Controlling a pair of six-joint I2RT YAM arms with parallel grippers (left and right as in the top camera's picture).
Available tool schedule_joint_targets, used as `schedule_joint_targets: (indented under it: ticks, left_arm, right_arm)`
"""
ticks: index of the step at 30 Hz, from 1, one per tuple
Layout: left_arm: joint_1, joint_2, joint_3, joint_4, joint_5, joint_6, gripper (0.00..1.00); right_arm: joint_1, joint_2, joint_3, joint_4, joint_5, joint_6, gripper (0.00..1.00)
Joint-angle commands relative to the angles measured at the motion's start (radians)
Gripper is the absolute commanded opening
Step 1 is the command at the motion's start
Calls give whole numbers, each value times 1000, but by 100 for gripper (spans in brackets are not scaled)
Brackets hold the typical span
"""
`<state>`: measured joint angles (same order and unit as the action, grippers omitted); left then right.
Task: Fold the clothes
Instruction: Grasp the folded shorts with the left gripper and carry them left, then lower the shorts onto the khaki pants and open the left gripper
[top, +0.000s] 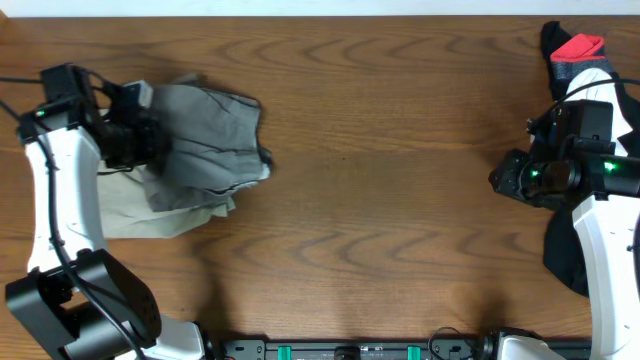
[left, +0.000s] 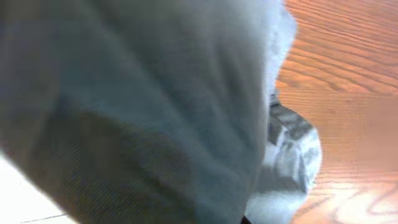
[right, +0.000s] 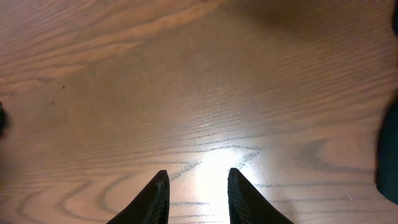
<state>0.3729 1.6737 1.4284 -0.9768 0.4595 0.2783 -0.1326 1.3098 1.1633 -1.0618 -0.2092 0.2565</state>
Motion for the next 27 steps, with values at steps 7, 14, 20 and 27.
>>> schedule_joint_targets:
  ticks: [7,14,20,27]
  left_arm:
    - [61,-8,25,29,-171,-74,6]
    - [15,-10,99,4,119,-73,6]
    - [-57,-10,240,-97,136,-82,6]
    - [19,-7,335,-166,40,-82,6]
  right_arm:
    - [2,-1,2,6,-4,28,30]
    - [1,-1,2,11,0,29,30]
    - [1,-1,2,13,0,35,30]
    - [1,-1,2,6,0,35,30]
